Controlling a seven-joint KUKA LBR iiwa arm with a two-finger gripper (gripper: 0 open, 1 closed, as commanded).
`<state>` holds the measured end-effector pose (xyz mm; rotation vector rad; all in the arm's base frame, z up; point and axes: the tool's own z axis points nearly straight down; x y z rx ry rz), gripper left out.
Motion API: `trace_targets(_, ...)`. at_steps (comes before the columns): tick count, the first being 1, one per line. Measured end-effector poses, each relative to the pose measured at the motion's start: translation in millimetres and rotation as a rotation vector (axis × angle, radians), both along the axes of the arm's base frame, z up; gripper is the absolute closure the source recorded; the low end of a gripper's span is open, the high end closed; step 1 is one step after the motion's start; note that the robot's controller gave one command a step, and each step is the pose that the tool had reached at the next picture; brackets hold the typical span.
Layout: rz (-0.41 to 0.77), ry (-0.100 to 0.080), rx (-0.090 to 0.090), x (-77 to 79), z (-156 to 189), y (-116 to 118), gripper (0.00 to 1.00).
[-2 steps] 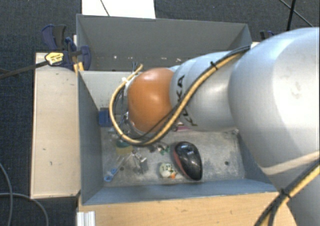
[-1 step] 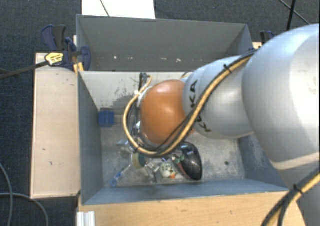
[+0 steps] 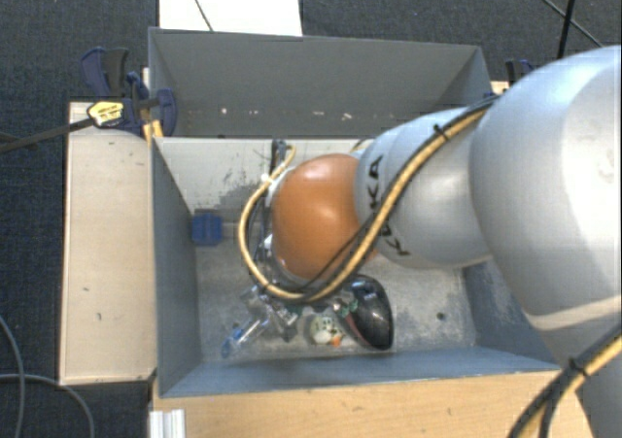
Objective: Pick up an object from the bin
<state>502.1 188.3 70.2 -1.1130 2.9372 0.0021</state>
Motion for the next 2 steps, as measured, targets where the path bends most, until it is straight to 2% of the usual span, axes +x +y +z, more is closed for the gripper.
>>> trace_targets(1,-0.007,-0.004,0.001,0.9,15.8,0.4,1.00)
trace_targets(2,-0.015,-0.007,0.002,2.6,62.8,1.0,1.00)
